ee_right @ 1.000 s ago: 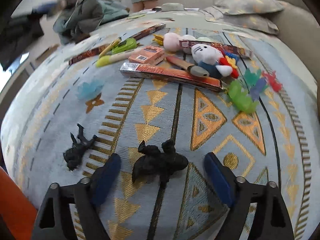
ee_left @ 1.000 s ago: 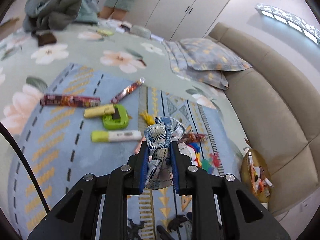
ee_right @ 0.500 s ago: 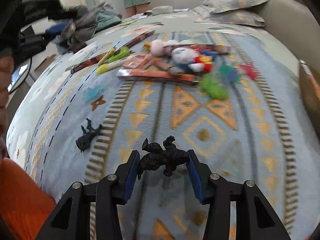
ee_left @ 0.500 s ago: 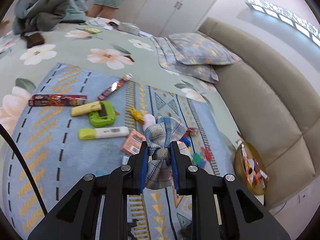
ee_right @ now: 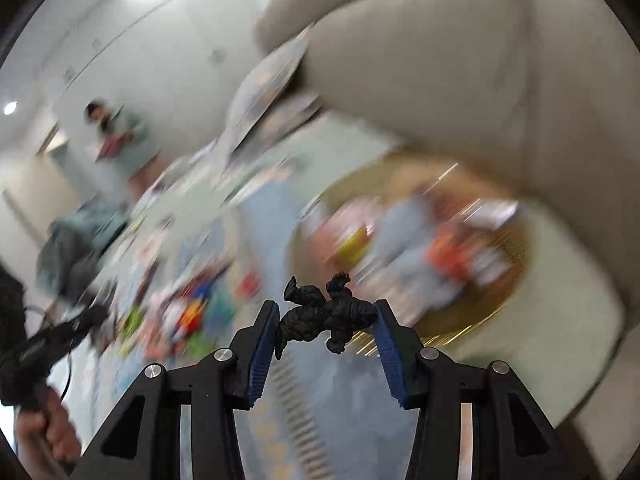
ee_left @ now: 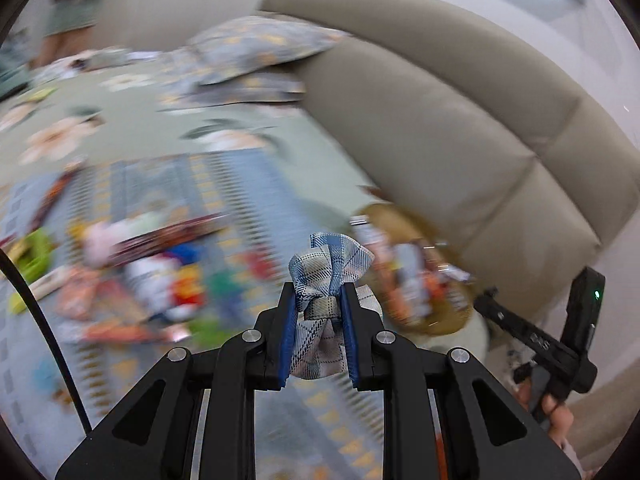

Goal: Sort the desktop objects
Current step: 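Carry the bow and black figure over the golden bowl and open both grippers, then grasp the second black toy figure on the rug with the left gripper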

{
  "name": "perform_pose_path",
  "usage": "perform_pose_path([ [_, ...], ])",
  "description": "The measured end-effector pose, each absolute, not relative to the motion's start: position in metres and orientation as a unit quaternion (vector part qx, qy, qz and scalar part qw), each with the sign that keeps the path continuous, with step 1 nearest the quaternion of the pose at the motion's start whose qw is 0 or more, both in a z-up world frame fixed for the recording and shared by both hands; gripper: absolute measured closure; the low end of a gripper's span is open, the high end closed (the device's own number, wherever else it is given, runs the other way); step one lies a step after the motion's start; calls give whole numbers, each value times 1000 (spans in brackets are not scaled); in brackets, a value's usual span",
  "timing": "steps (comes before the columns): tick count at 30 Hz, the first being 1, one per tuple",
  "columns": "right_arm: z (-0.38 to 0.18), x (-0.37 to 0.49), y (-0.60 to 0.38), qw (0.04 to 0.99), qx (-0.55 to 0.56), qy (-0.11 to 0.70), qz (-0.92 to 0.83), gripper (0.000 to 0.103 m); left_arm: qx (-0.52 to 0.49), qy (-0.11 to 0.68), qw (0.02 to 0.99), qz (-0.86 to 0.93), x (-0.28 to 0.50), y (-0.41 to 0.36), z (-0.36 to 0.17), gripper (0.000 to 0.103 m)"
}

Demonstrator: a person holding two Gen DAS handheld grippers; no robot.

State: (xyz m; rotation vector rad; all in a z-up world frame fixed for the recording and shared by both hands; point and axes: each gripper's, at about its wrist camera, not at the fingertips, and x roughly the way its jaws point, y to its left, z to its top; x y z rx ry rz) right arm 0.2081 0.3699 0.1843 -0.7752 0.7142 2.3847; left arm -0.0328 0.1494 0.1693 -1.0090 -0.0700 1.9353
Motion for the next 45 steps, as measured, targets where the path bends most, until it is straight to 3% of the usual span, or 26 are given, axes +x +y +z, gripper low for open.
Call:
perform_pose_path([
  [8,210,201,411,269,-274,235,893,56,-414,-29,523,745,-4,272,166,85],
  [11,205,184,415,253,-291,217,897,56,-417,-36,527,740,-5,295,160,72],
  [13,197,179,420,251,-302,215,894,47,-438,-24,520,733,-10,308,150,65],
  [14,195,180,422,255,-301,219,892,38,-462,-21,514,722,-15,312,139,64],
  [15,193,185,424,263,-294,227,890,36,-480,-25,510,714,-18,310,133,64],
  [26,176,219,392,210,-317,249,891,33,-509,-43,435,742,-48,162,142,64],
  [37,95,151,281,94,-434,231,866,32,-529,-41,283,799,-80,-48,141,64],
  [45,70,136,231,70,-476,204,852,32,-623,47,303,720,-87,-58,71,63],
])
